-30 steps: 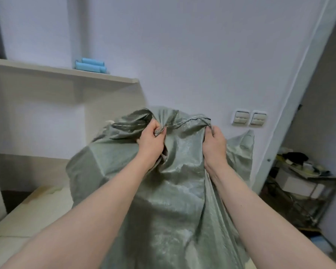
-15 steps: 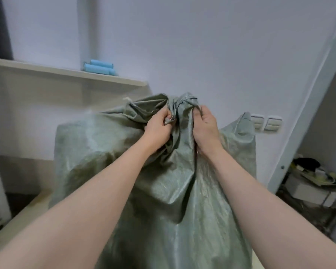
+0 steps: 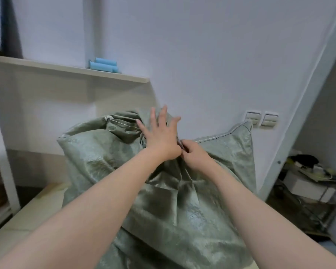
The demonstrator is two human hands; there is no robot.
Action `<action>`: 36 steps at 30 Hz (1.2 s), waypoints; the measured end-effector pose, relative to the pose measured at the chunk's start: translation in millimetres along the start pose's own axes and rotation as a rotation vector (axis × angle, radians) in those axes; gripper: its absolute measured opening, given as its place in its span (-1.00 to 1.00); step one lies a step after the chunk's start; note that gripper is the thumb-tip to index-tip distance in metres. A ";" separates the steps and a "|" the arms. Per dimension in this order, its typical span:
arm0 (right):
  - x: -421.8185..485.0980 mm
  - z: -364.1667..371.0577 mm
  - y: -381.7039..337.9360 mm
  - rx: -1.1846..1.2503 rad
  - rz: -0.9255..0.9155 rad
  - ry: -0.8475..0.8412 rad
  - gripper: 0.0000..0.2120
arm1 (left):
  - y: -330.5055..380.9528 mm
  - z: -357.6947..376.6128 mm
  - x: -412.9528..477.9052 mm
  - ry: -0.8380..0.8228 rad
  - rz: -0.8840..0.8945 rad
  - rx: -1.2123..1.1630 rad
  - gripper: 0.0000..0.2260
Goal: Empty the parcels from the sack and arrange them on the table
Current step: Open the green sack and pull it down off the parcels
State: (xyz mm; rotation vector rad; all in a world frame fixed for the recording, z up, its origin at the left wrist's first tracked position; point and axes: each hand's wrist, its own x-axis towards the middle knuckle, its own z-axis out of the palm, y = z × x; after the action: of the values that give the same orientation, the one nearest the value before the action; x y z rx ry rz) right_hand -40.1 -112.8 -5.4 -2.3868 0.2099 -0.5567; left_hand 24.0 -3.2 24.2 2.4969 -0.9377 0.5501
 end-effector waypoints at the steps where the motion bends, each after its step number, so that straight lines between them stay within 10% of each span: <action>1: -5.7 -9.2 4.8 -0.019 -0.001 -0.020 -0.89 | 8.5 0.1 -0.2 -0.048 0.044 0.017 -0.28; 10: -42.4 -87.0 107.2 -0.315 0.335 0.226 -0.08 | 33.7 34.4 10.2 -0.266 -0.022 0.265 -0.29; 15: -46.8 -98.4 157.9 -0.222 0.654 0.212 0.24 | 25.0 41.6 7.2 -0.294 -0.192 0.273 -0.75; 18: -31.0 -87.1 168.3 -0.011 0.607 0.242 0.33 | 15.5 41.6 6.6 -0.215 -0.260 0.228 -0.64; 21: -13.2 -62.0 159.9 -0.149 0.637 0.216 0.21 | 6.6 47.0 6.9 -0.122 -0.209 0.281 -0.47; 24: 2.7 -52.4 155.6 -0.465 0.716 0.169 -0.34 | 6.0 41.4 1.3 -0.110 -0.169 0.377 -0.53; 29: 7.3 -48.1 125.3 -0.355 0.628 0.210 -0.78 | -20.8 20.6 -0.3 -0.181 -0.124 0.581 -0.66; 36: 7.9 -36.4 43.4 -0.060 0.271 0.287 -0.78 | -88.3 5.5 -0.6 -0.389 -0.375 -0.052 -0.52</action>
State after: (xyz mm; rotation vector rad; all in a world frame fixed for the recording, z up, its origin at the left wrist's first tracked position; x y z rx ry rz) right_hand -49.4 -169.2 -5.9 -2.2757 0.6736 -0.7688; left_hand 85.4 55.0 -1.7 2.6887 -0.5694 -0.0819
